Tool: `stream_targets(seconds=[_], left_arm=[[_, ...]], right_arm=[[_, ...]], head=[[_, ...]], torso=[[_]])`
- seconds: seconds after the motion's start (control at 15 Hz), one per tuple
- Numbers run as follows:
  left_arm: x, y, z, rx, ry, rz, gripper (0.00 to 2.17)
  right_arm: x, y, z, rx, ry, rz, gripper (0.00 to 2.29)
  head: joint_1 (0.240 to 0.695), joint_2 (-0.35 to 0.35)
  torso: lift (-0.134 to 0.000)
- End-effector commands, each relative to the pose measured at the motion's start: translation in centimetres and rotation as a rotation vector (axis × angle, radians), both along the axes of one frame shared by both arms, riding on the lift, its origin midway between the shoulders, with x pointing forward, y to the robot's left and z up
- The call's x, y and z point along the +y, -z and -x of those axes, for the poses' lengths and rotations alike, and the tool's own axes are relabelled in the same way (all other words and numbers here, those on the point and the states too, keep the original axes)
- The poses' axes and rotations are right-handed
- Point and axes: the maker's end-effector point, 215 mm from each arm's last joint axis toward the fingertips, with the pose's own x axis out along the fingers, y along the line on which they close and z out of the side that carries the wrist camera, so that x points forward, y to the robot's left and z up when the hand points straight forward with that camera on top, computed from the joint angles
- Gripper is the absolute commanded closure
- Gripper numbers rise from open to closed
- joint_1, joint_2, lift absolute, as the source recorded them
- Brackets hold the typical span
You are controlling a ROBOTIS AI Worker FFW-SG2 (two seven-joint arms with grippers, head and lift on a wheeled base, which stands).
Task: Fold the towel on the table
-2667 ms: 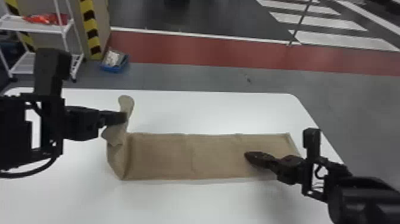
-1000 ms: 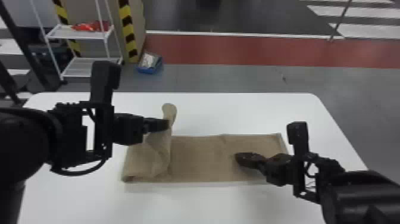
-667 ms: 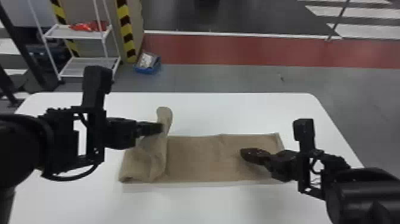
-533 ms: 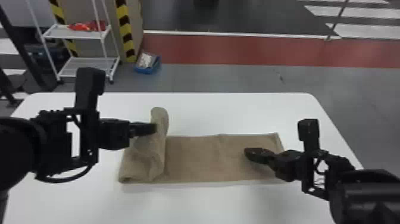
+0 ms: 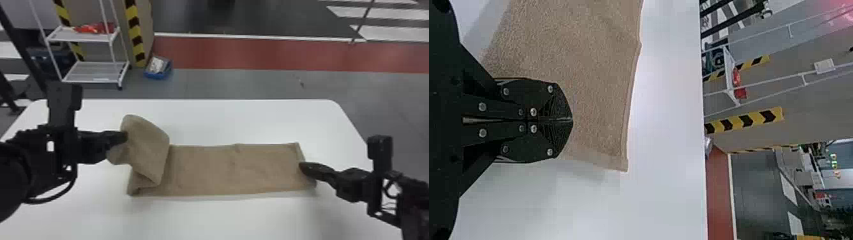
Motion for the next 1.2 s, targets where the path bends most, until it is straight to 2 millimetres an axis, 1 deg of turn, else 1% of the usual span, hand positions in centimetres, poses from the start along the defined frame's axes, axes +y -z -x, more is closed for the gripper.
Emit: stream_targets(seconds=[0.0, 0.07, 0.13, 0.2, 0.33, 0.4, 0.47, 0.6, 0.67, 0.73, 0.8, 0.87, 0.93, 1.07, 1.13], left_arm=[[2.6, -0.1, -0.8, -0.065, -0.06, -0.054, 1.71], [3.6, -0.5, -1.1, -0.101, -0.082, -0.072, 1.71], [4.7, -0.9, -1.1, -0.135, -0.104, -0.093, 1.71], [5.4, -0.8, -1.0, -0.139, -0.116, -0.112, 1.71], [7.1, 0.1, 0.0, -0.124, -0.149, -0.161, 1.71], [8.4, 0.7, 0.8, -0.108, -0.166, -0.164, 1.71], [8.9, 1.5, 1.5, -0.092, -0.17, -0.161, 1.71], [9.1, 2.6, 2.4, -0.069, -0.17, -0.17, 1.71], [9.7, 3.0, 2.8, -0.062, -0.18, -0.191, 1.71], [10.3, 3.3, 3.1, -0.056, -0.191, -0.214, 1.68], [11.0, 3.4, 3.5, -0.054, -0.203, -0.244, 1.41], [12.0, 3.4, 3.8, -0.053, -0.223, -0.285, 0.66], [12.9, 3.5, 4.2, -0.05, -0.246, -0.321, 0.03], [13.7, 3.7, 4.6, -0.046, -0.264, -0.336, 0.0], [14.3, 4.2, 4.8, -0.034, -0.275, -0.35, 0.0]], right_arm=[[-1.8, -0.2, 0.5, -0.021, 0.016, 0.009, 1.58], [-2.5, -0.8, 0.9, -0.031, 0.023, -0.011, 1.58], [-3.2, -1.8, 1.2, -0.052, 0.035, -0.027, 1.58], [-3.9, -2.8, 1.2, -0.072, 0.047, -0.036, 1.58], [-6.2, -4.0, 1.3, -0.092, 0.079, -0.051, 1.58], [-6.8, -4.3, 1.3, -0.098, 0.085, -0.051, 1.58], [-7.2, -4.6, 1.2, -0.102, 0.089, -0.047, 1.58], [-7.2, -4.7, 1.2, -0.105, 0.089, -0.052, 1.58], [-7.1, -4.8, 1.0, -0.108, 0.091, -0.059, 1.35], [-7.1, -4.8, 0.9, -0.112, 0.096, -0.059, 0.91], [-7.3, -4.8, 0.8, -0.115, 0.101, -0.054, 0.65], [-7.4, -4.7, 0.6, -0.12, 0.107, -0.052, 0.49], [-7.8, -4.2, 0.2, -0.126, 0.119, -0.041, 0.43], [-8.9, -3.0, 0.1, -0.134, 0.133, -0.012, 0.43], [-9.8, -2.6, 0.3, -0.141, 0.145, -0.008, 0.43]], head=[[0.695, -0.049], [0.695, -0.048], [0.695, -0.045], [0.695, -0.034], [0.695, -0.031], [0.695, -0.031], [0.695, -0.034], [0.695, -0.033], [0.695, -0.032], [0.695, -0.03], [0.695, -0.027], [0.695, -0.018], [0.695, -0.012], [0.695, 0.002], [0.695, 0.005]], torso=[[-0.124], [-0.124], [-0.124], [-0.124], [-0.124], [-0.124], [-0.124], [-0.124], [-0.124], [-0.124], [-0.124], [-0.124], [-0.124], [-0.124], [-0.124]])
